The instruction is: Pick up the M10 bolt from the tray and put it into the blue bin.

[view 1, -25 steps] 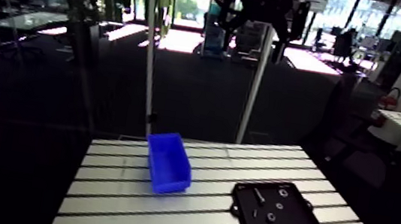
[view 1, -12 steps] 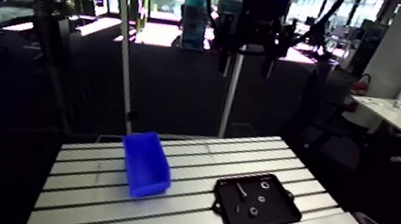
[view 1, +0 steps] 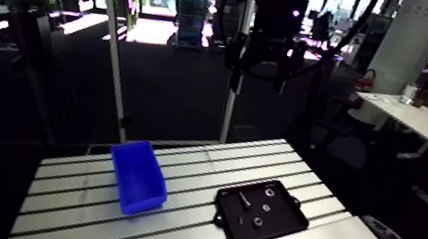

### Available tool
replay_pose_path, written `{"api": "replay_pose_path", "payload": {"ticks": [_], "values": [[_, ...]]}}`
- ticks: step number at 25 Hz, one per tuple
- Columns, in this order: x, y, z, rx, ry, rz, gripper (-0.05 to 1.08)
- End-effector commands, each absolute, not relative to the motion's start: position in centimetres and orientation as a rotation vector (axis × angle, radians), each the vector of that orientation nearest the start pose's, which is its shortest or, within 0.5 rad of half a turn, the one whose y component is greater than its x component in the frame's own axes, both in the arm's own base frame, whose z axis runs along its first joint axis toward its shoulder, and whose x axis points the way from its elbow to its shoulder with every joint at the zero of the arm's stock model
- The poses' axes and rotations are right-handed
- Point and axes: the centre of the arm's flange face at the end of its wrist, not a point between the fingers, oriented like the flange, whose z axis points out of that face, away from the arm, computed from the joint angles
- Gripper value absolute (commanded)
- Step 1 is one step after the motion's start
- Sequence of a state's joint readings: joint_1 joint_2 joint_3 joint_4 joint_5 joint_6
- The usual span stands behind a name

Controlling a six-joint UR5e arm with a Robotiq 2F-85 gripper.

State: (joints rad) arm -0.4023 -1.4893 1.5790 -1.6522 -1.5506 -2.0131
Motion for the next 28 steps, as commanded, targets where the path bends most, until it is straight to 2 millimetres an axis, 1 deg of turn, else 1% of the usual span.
{"api": "replay_pose_path", "payload": {"ticks": [1, 4, 7, 14, 16, 20, 23, 28], "values": [[-52.8, 10.1, 43.7, 0.004, 3.121, -0.053, 0.01], [-52.5, 10.8, 43.1, 0.026, 3.109, -0.060, 0.01], [-52.4, 11.1, 43.0, 0.035, 3.107, -0.059, 0.01], [-52.3, 11.0, 42.6, 0.031, 3.101, -0.061, 0.01], [-52.1, 10.9, 42.1, 0.031, 3.093, -0.067, 0.01], [-51.9, 10.7, 41.0, 0.030, 3.085, -0.069, 0.01], [-52.1, 10.7, 39.8, 0.023, 3.119, -0.037, 0.01], [-52.1, 10.7, 37.6, 0.026, 3.096, -0.056, 0.01]]}}
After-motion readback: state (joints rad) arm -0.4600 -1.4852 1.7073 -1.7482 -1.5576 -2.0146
